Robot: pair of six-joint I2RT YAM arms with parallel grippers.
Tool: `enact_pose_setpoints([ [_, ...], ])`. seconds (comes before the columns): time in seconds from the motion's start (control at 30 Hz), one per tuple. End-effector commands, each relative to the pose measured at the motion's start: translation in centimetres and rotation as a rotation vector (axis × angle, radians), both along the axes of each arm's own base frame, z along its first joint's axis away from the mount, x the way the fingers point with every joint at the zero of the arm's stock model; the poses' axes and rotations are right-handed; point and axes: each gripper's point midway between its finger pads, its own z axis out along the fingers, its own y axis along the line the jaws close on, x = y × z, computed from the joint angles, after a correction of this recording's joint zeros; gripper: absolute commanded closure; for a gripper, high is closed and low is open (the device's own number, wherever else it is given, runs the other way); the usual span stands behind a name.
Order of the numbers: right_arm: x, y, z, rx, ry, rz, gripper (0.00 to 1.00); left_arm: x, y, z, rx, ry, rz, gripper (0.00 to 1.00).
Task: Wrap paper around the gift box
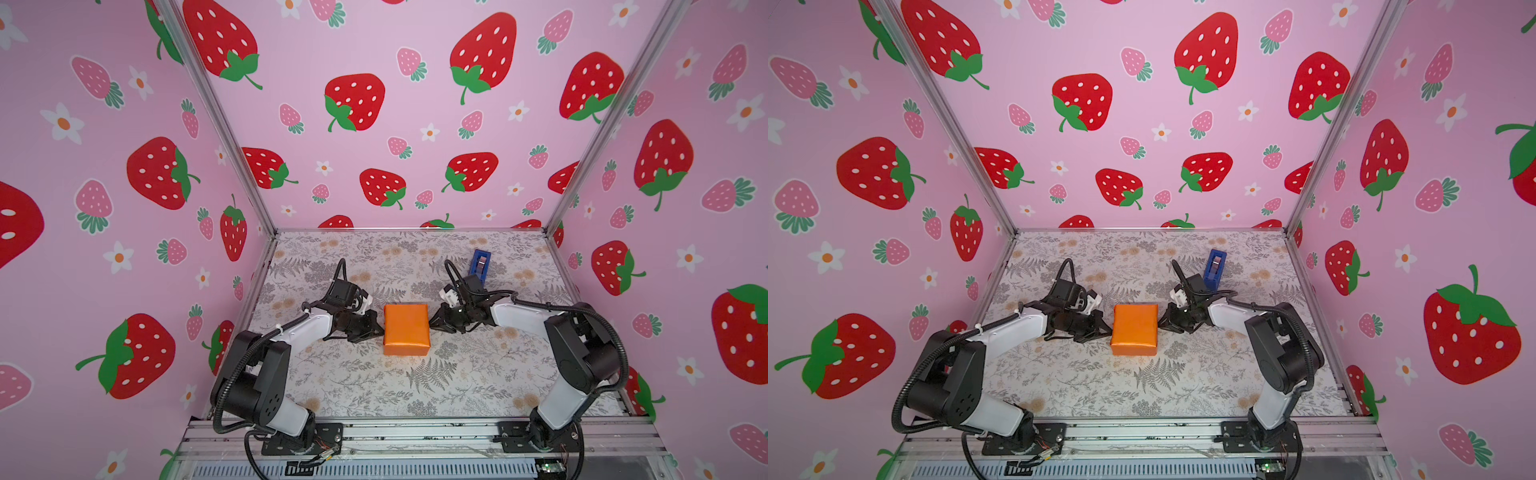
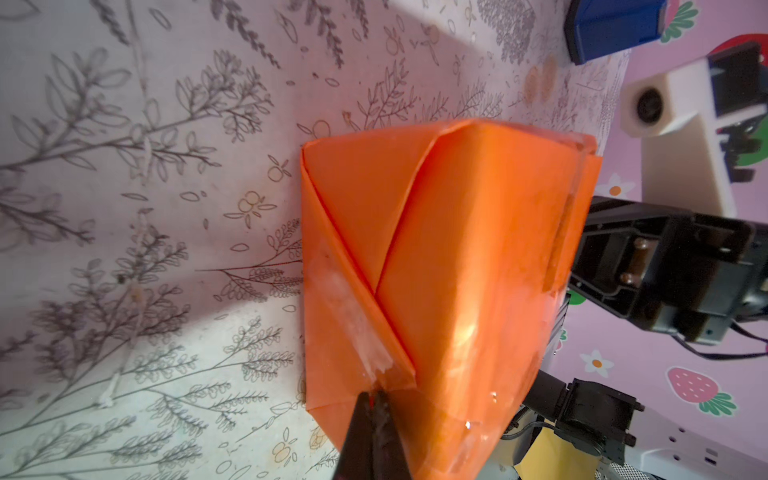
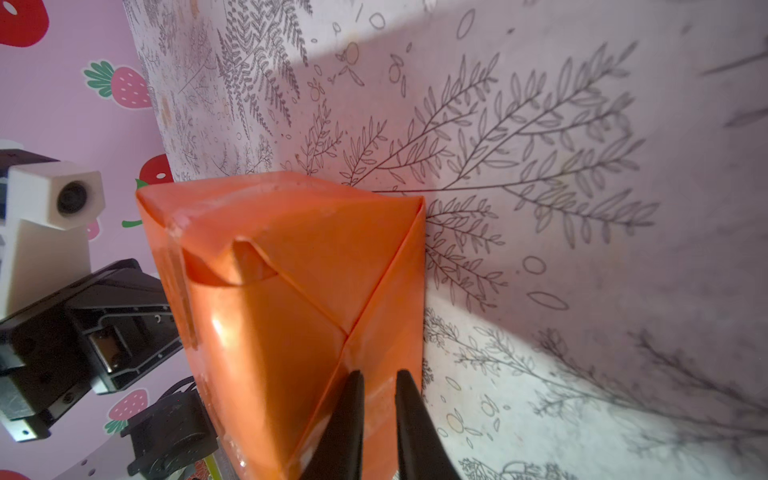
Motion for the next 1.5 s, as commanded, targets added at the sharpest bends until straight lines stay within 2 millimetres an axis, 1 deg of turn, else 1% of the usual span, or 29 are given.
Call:
enact_pose_setpoints([
  [0.0, 0.2, -1.2, 0.6, -0.009, -0.018, 0.007, 0.81, 0.2, -1.2, 1.6, -0.068, -0.031, 0.005, 1.0],
  [0.1, 1.2, -3.2, 1.7, -0.01, -0.06, -0.036, 0.81, 0.4, -0.1, 1.8, -0.004, -0.062, 0.017, 1.0],
  [0.13, 1.7, -4.2, 2.1, -0.022, -0.086, -0.057, 0.77, 0.5, 0.4, 1.9, 0.029, -0.085, 0.02, 1.0],
  [0.2, 3.1, -6.4, 3.0, -0.066, -0.16, -0.103, 0.63, 1.1, 1.5, 2.5, 0.088, -0.15, 0.017, 1.0],
  [0.23, 3.9, -7.8, 3.3, -0.1, -0.2, -0.134, 0.5, 1.5, 2.3, 2.7, 0.137, -0.186, 0.016, 1.0],
  [0.27, 4.7, -9.3, 3.7, -0.14, -0.243, -0.165, 0.36, 2.0, 3.0, 3.0, 0.18, -0.218, 0.017, 1.0],
  [0.3, 5.4, -10.6, 4.1, -0.173, -0.279, -0.196, 0.26, 2.4, 3.5, 3.2, 0.206, -0.242, 0.017, 0.99],
  [0.33, 6.3, -12.2, 4.4, -0.217, -0.316, -0.24, 0.03, 2.9, 4.2, 3.5, 0.234, -0.272, 0.023, 0.96],
  [0.37, 7.0, -14.3, 4.5, -0.267, -0.332, -0.296, 0.0, 3.5, 4.9, 3.8, 0.261, -0.302, 0.036, 0.85],
  [0.47, 8.9, -19.4, 4.6, -0.339, -0.379, -0.441, 0.0, 5.3, 7.1, 4.5, 0.348, -0.393, 0.084, 0.44],
  [0.5, 9.4, -20.9, 4.5, -0.358, -0.396, -0.486, 0.0, 5.8, 7.7, 4.5, 0.375, -0.414, 0.102, 0.33],
  [0.57, 10.7, -24.5, 4.4, -0.411, -0.463, -0.582, 0.0, 7.0, 9.3, 4.9, 0.428, -0.463, 0.142, 0.01],
  [0.6, 11.0, -26.0, 4.3, -0.45, -0.497, -0.616, 0.0, 7.4, 9.9, 5.1, 0.45, -0.478, 0.162, 0.01],
  [0.67, 11.8, -28.6, 4.5, -0.553, -0.615, -0.65, 0.0, 8.7, 12.9, 5.5, 0.596, -0.509, 0.266, 0.01],
  [0.7, 12.0, -29.5, 4.6, -0.603, -0.67, -0.665, 0.0, 9.1, 14.1, 5.8, 0.651, -0.525, 0.306, 0.01],
  [0.77, 11.8, -31.3, 4.6, -0.697, -0.776, -0.7, 0.0, 9.9, 16.2, 6.3, 0.761, -0.58, 0.374, 0.0],
  [0.83, 11.6, -32.2, 5.1, -0.75, -0.895, -0.723, 0.0, 10.3, 17.7, 6.6, 0.838, -0.648, 0.41, 0.01],
  [0.9, 11.3, -32.9, 5.5, -0.783, -0.994, -0.752, 0.0, 10.7, 18.7, 6.3, 0.906, -0.718, 0.409, 0.0],
  [1.0, 11.5, -33.1, 6.1, -0.802, -1.081, -0.756, 0.0, 11.2, 19.4, 5.5, 0.937, -0.798, 0.415, 0.01],
  [1.1, 11.4, -32.3, 7.7, -0.738, -1.202, -0.761, 0.0, 11.9, 19.8, 4.3, 0.914, -0.837, 0.422, 0.01],
  [1.13, 11.4, -32.0, 7.9, -0.708, -1.229, -0.763, 0.0, 12.2, 19.8, 4.1, 0.887, -0.859, 0.429, 0.01],
  [1.17, 11.5, -31.6, 7.4, -0.701, -1.232, -0.738, 0.0, 12.4, 19.8, 3.7, 0.861, -0.878, 0.426, 0.01],
  [1.2, 11.7, -31.3, 7.6, -0.694, -1.247, -0.731, 0.0, 12.5, 19.7, 3.6, 0.852, -0.89, 0.418, 0.01],
  [1.23, 11.8, -30.8, 7.4, -0.694, -1.245, -0.693, 0.0, 12.7, 19.9, 3.5, 0.858, -0.892, 0.414, 0.01],
  [1.3, 11.7, -29.3, 7.5, -0.656, -1.292, -0.622, 0.0, 13.0, 19.6, 3.7, 0.829, -0.945, 0.395, 0.01],
  [1.37, 11.3, -28.2, 6.9, -0.637, -1.329, -0.562, 0.0, 13.0, 20.5, 3.2, 0.782, -0.949, 0.439, 0.01],
  [1.43, 11.2, -28.2, 7.0, -0.632, -1.357, -0.585, 0.0, 12.9, 21.3, 2.1, 0.74, -0.948, 0.471, 0.01],
  [1.47, 11.4, -28.4, 6.4, -0.658, -1.316, -0.575, 0.0, 13.1, 21.4, 1.9, 0.711, -0.96, 0.481, 0.01],
])
